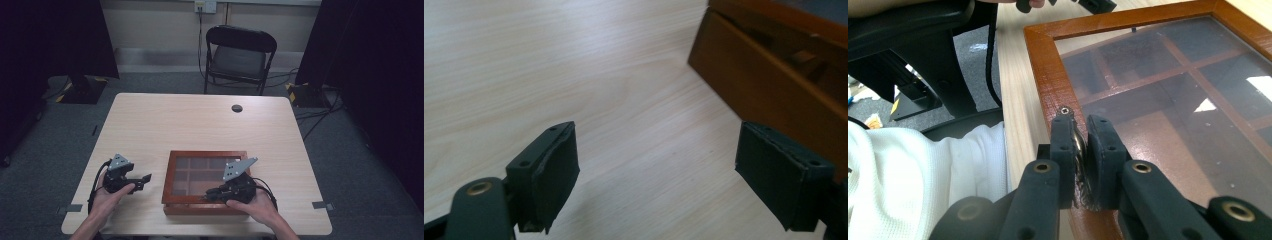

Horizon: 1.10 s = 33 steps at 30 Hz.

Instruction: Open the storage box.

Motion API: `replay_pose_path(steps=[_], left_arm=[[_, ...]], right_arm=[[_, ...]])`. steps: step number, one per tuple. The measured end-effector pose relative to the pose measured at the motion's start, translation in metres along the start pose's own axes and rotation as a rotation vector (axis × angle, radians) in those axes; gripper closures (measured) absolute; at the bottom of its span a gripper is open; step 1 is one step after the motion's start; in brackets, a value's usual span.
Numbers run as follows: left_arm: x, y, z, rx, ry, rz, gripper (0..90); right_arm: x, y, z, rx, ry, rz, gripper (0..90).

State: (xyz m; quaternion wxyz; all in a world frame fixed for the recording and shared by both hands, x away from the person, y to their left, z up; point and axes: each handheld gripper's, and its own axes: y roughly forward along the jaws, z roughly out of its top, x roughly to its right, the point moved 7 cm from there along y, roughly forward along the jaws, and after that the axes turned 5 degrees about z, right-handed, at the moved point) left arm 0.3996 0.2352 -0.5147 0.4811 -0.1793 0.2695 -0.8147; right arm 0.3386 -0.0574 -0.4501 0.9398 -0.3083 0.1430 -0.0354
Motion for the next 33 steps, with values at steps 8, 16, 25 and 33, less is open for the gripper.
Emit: replay_pose_path(steps=[8,16,25,33], left_arm=[[0.027,-0.003,0.009,0.045,0.059,-0.079,16.9],[0.046,0.0,0.014,0.067,0.108,-0.132,16.6],[0.054,0.002,0.012,0.047,0.112,-0.181,17.6],[0.063,0.0,0.012,0.052,0.161,-0.2,20.3]], right_arm=[[0.0,-0.003,0.004,0.011,0.006,-0.002,82.8],[-0.001,-0.005,0.008,0.013,0.0,-0.009,82.7],[-0.001,-0.006,0.009,0.016,0.008,-0.008,82.7],[0.0,-0.007,0.01,0.024,0.023,-0.003,82.5]])
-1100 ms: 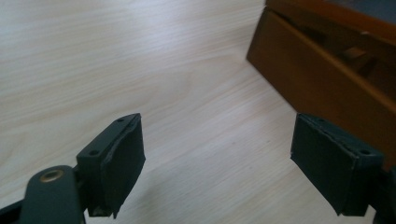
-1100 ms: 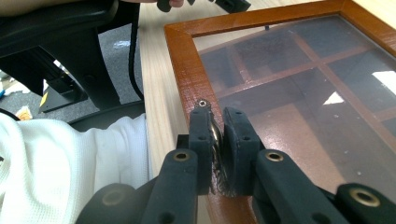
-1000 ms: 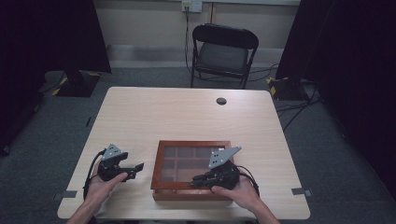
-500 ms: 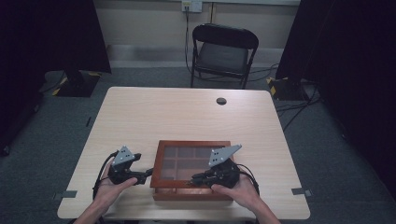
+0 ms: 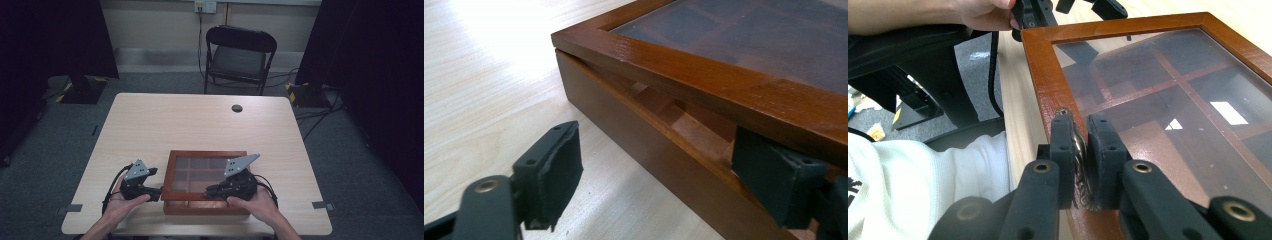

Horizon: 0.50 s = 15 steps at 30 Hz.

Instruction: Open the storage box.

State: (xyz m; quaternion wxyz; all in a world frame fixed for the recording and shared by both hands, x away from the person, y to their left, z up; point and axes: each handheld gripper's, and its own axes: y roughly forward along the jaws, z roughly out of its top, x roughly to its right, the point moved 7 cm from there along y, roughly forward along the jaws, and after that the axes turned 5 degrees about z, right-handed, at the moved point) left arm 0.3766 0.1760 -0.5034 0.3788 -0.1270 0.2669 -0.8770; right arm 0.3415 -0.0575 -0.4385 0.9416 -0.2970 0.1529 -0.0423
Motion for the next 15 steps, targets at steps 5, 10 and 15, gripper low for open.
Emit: replay_pose_path(steps=[5,10,15], left_arm=[[-0.001,0.0,0.001,0.011,-0.012,-0.011,19.4],[0.0,-0.002,0.004,0.035,-0.004,-0.007,20.5],[0.0,-0.003,0.006,0.05,-0.014,-0.007,21.3]], right_arm=[[0.0,-0.002,0.002,0.04,0.004,-0.013,70.8],[0.002,-0.01,0.003,0.076,0.02,-0.04,53.6],[0.008,-0.021,0.002,0.11,0.036,-0.094,42.1]])
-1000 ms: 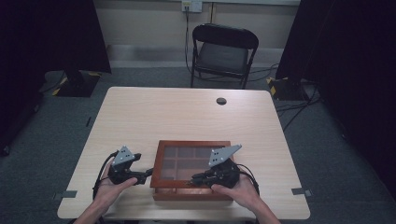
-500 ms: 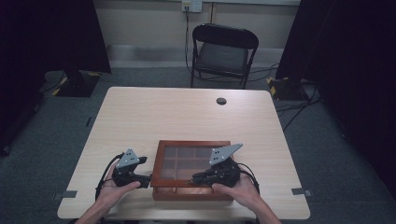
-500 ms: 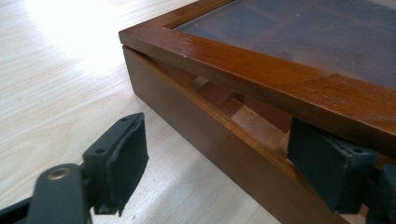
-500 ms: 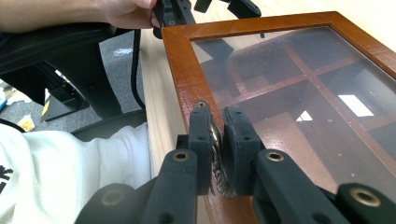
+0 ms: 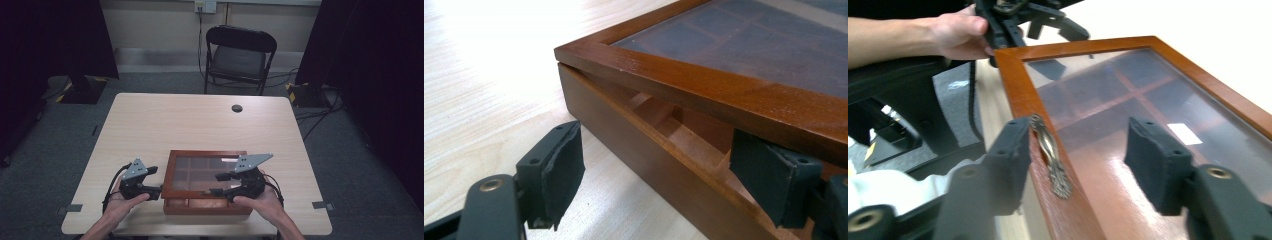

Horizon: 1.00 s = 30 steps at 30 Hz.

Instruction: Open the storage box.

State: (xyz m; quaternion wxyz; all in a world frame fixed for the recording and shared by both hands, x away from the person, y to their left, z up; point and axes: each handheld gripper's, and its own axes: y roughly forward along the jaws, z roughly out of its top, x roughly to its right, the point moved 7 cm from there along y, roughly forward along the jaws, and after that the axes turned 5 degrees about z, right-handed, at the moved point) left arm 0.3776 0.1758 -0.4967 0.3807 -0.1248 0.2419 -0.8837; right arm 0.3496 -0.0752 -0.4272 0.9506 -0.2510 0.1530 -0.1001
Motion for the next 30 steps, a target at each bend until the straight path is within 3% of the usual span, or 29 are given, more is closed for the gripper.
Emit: replay_pose_path(steps=[3,11,14,17,20,24,27,29,30], left_arm=[[0.0,-0.001,0.002,0.011,-0.002,0.0,21.6],[-0.001,-0.002,0.007,0.02,-0.008,0.006,21.8],[0.0,-0.003,0.01,0.01,0.027,0.035,22.2],[0.0,-0.005,0.014,0.022,0.006,0.027,25.4],[0.0,-0.005,0.017,0.016,0.02,0.02,23.3],[0.006,-0.006,0.03,0.057,0.006,-0.021,21.5],[0.009,-0.004,0.039,0.083,-0.036,-0.061,21.9],[0.006,-0.003,0.045,0.081,0.01,-0.034,19.6],[0.005,-0.002,0.047,0.085,0.008,-0.037,19.2]], right_arm=[[0.003,-0.006,-0.002,-0.006,0.019,-0.018,33.2],[0.008,-0.015,-0.008,0.019,0.043,-0.049,26.4],[0.01,-0.02,-0.009,0.024,0.053,-0.06,25.6],[0.012,-0.027,-0.009,0.04,0.058,-0.066,25.4],[0.013,-0.033,-0.009,0.054,0.061,-0.074,24.9],[0.015,-0.038,-0.009,0.068,0.067,-0.082,24.2],[0.017,-0.041,-0.008,0.081,0.074,-0.09,22.4],[0.017,-0.043,-0.007,0.088,0.069,-0.094,22.1],[0.018,-0.045,-0.007,0.09,0.068,-0.103,21.9]])
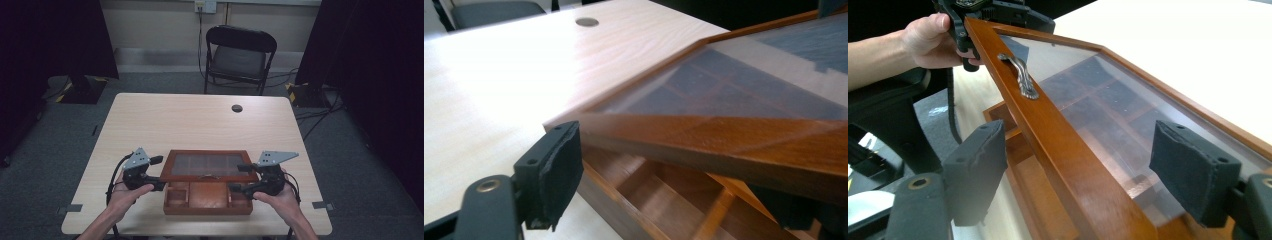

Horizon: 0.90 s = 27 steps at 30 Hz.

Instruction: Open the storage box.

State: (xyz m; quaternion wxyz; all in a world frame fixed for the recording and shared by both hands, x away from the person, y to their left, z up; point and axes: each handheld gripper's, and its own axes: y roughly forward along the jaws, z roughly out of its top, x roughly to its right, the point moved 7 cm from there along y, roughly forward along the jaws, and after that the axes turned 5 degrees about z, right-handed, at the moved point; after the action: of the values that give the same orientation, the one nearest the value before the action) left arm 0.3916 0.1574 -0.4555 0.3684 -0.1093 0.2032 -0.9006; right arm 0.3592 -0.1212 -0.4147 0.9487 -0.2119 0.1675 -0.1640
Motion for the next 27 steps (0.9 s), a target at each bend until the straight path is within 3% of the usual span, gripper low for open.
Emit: replay_pose_path(steps=[3,5,7,15,23,27], left_arm=[[-0.002,0.001,0.006,0.0,-0.002,-0.006,18.9],[-0.002,0.001,0.008,-0.013,0.006,-0.019,21.2],[-0.002,0.001,0.01,-0.02,0.014,-0.012,21.7],[-0.004,0.003,0.014,-0.017,-0.026,-0.011,21.2],[-0.004,0.008,0.016,-0.012,-0.06,-0.016,28.6],[-0.006,0.007,0.02,-0.016,-0.036,-0.018,30.5]], right_arm=[[0.003,-0.004,0.001,0.012,-0.009,-0.02,21.7],[0.007,-0.007,0.001,0.005,-0.023,-0.07,21.4],[0.008,-0.009,0.002,0.015,-0.021,-0.069,21.4],[0.019,-0.012,0.003,0.03,-0.01,-0.094,21.3],[0.028,-0.016,0.003,0.024,-0.006,-0.122,20.8],[0.034,-0.02,0.002,0.025,0.001,-0.133,20.9]])
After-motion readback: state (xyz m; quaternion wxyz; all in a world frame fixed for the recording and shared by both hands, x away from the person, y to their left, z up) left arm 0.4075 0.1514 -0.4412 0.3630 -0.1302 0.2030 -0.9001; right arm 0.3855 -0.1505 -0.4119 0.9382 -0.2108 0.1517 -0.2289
